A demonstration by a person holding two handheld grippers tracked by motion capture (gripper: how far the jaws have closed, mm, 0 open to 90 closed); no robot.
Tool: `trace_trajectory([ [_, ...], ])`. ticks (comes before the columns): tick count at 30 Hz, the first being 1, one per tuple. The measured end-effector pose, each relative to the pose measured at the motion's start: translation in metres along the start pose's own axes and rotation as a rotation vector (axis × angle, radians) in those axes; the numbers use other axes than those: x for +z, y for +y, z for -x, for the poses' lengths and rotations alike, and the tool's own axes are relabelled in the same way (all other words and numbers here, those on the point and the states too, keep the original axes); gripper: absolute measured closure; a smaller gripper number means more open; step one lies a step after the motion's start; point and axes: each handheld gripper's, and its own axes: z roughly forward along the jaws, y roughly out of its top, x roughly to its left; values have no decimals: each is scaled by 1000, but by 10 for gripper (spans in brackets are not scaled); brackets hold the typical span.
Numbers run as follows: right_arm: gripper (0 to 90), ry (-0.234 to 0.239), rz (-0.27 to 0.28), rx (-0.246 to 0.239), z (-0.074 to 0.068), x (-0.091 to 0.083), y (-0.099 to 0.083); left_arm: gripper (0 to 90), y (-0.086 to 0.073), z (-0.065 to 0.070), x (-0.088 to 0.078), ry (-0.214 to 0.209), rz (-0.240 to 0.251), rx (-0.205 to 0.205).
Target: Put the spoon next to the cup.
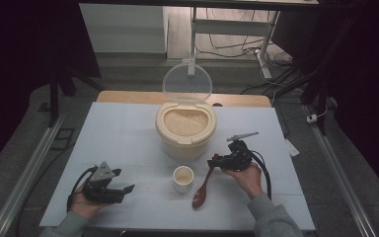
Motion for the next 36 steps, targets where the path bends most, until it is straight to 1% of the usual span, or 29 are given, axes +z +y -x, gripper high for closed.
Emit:
trace_trajectory([
  [4,571,-43,-1,-17,1,5,-2,234,0,0,0,0,-1,1],
  [8,552,-81,11,-39,1,9,-5,234,0,0,0,0,0,-1],
  [11,533,-107,6,-47,1,11,-6,234,0,0,0,0,-3,-1],
  [15,513,-126,6,-55,2,14,-9,234,0,1,1,0,-2,0],
  [21,466,-155,-6,-88,1,19,-12,234,0,0,1,0,-3,0],
  [25,431,-174,-15,-127,-1,22,-12,234,-1,0,1,-1,-4,1],
  [30,390,-215,-27,-157,-3,27,-13,233,-1,1,1,0,-5,2],
  [33,364,-262,-35,-193,-5,29,-13,233,-1,1,1,0,-5,2],
  [34,359,-284,-38,-205,-6,30,-14,233,-1,1,1,0,-5,2],
  [36,361,-299,-43,-222,-7,31,-14,233,-1,1,1,0,-6,2],
])
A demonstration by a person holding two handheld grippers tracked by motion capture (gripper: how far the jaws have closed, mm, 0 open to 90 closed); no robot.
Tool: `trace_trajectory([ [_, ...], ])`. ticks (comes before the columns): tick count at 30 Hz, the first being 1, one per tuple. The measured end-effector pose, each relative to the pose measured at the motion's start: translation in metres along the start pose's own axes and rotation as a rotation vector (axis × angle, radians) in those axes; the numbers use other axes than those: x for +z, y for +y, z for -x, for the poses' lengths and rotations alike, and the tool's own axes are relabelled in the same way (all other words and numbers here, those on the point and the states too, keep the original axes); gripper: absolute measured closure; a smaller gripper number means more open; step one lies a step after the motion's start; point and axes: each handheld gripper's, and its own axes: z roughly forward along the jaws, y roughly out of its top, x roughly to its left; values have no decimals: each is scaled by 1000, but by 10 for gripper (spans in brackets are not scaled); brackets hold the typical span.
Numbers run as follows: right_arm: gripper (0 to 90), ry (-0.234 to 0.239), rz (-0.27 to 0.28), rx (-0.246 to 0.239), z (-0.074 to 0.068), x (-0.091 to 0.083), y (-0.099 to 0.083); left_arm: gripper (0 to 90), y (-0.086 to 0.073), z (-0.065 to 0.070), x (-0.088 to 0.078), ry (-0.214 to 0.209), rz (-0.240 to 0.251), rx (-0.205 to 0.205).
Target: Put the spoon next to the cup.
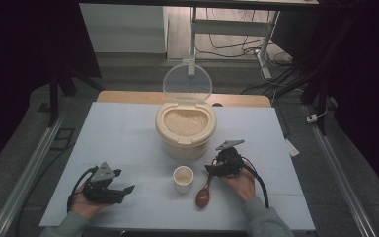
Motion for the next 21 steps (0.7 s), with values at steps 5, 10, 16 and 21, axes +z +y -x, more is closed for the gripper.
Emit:
trace_trajectory([
  [5,363,2,14,11,1,-1,-1,233,0,0,0,-1,1,0],
  [10,392,30,61,40,5,-11,-2,233,0,0,0,0,3,-2],
  [16,410,52,114,19,7,-30,-8,233,0,0,0,0,5,-3],
  [21,418,66,153,15,9,-46,-17,232,0,0,-1,1,7,-4],
])
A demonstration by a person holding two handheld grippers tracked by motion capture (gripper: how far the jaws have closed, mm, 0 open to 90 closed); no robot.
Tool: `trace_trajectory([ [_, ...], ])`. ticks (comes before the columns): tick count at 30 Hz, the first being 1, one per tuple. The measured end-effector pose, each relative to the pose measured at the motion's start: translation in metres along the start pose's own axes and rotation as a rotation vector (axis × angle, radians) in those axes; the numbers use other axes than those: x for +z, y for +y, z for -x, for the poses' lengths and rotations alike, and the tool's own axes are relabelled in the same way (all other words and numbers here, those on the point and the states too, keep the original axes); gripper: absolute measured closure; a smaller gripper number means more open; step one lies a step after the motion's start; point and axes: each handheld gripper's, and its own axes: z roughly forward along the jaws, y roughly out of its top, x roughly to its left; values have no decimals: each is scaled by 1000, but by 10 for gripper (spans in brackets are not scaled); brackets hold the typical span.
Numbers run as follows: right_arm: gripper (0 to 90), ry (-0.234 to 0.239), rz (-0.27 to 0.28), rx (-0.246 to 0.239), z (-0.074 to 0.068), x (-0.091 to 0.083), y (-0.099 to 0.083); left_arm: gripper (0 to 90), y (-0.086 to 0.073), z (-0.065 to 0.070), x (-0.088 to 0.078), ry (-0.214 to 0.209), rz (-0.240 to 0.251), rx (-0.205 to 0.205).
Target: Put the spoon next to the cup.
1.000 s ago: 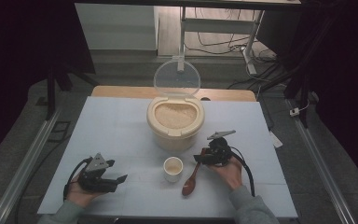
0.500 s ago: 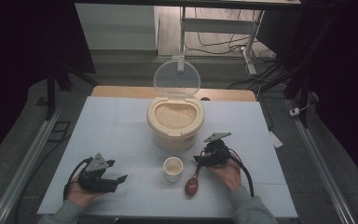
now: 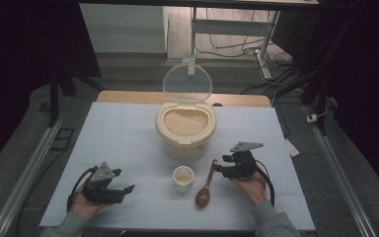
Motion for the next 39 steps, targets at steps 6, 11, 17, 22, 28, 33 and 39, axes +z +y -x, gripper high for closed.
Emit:
trace_trajectory([
  [6,420,26,54,-8,-1,-25,-13,232,0,0,0,2,-1,-1],
  [11,424,27,67,-23,0,-45,-28,233,0,-1,0,5,2,-1],
  [17,424,28,85,-20,6,-61,-45,233,0,-1,0,7,3,-4],
  [22,425,25,99,-17,10,-70,-53,233,0,-1,-1,10,5,-5],
  [28,425,27,99,-22,14,-72,-61,233,-1,-2,-1,10,9,-10],
  [33,428,20,93,-22,15,-72,-63,232,-1,-2,-2,11,9,-11],
  [39,433,10,96,-28,17,-73,-63,233,-2,-3,-2,12,8,-11],
])
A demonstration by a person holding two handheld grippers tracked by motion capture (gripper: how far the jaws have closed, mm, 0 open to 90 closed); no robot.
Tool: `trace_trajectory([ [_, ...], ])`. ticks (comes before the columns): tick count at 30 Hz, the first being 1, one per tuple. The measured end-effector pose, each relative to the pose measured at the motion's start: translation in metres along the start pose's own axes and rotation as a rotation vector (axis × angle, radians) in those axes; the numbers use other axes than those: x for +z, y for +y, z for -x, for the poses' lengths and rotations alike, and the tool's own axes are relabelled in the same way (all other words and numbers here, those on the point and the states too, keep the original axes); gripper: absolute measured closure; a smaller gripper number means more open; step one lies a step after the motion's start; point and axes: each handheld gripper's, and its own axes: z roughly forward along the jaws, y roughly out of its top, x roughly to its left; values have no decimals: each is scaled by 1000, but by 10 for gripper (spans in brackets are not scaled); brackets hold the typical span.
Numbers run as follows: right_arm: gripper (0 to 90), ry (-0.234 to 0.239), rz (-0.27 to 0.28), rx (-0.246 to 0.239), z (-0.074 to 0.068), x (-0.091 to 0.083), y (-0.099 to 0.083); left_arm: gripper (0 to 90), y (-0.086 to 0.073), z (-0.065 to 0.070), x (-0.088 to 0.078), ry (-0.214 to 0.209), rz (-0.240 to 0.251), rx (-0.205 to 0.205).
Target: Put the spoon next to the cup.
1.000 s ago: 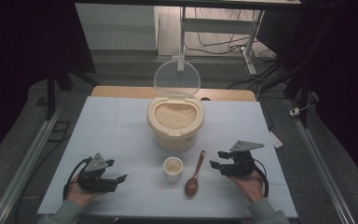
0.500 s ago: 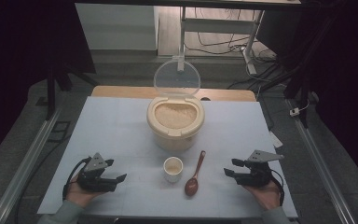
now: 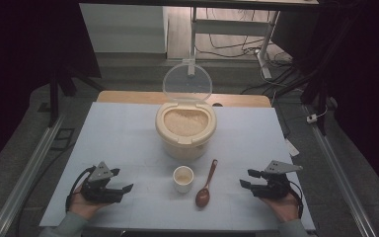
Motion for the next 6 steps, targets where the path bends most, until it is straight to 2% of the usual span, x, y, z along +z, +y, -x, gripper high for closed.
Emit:
trace_trajectory([
  [6,433,3,-1,-11,0,0,0,232,0,-1,0,0,0,0],
])
